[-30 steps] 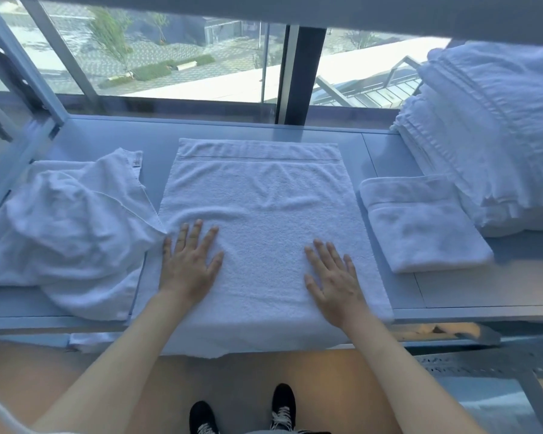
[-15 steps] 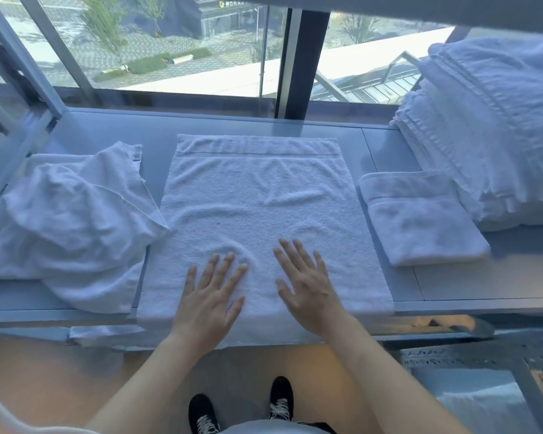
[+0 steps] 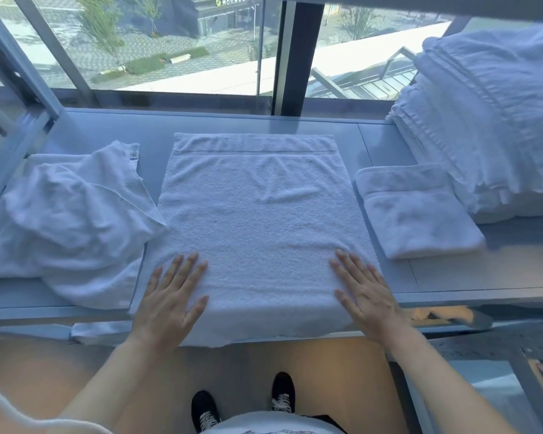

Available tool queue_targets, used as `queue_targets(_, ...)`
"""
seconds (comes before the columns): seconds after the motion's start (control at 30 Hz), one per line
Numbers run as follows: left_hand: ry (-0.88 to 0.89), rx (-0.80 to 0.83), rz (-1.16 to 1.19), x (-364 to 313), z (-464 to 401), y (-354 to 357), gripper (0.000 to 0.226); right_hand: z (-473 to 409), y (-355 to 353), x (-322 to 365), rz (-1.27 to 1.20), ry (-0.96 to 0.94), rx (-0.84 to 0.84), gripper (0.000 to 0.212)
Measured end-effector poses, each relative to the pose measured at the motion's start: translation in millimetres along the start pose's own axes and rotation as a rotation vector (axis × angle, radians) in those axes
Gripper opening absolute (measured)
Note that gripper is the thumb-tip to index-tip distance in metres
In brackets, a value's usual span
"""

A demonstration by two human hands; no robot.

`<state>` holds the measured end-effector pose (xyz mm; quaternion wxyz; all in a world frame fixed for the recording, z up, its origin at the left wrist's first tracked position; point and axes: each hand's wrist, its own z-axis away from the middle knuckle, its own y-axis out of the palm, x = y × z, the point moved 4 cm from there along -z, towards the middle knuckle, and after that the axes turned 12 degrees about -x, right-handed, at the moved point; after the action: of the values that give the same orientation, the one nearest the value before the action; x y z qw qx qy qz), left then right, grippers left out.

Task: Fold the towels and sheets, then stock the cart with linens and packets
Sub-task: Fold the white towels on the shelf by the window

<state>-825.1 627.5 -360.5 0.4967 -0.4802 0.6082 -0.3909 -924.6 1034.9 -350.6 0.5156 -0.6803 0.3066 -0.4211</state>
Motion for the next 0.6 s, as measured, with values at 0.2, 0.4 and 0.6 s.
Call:
queue_targets(0.2,0.066,0.006,0.008,-5,3,-7,0.076,14,-3,-7,0.021,-0.103,0.013,0.079)
queue_targets(0.4,0.219,0.005,-0.119,-3,6,-4,0.082,10,16,-18,0.147,-0.174,-0.011,0.09)
queue_targets(0.6,0.254,-0.039,-0.187,-14,14,-4,0.068,17,17,-14,0.195,-0.314,-0.162,0.076)
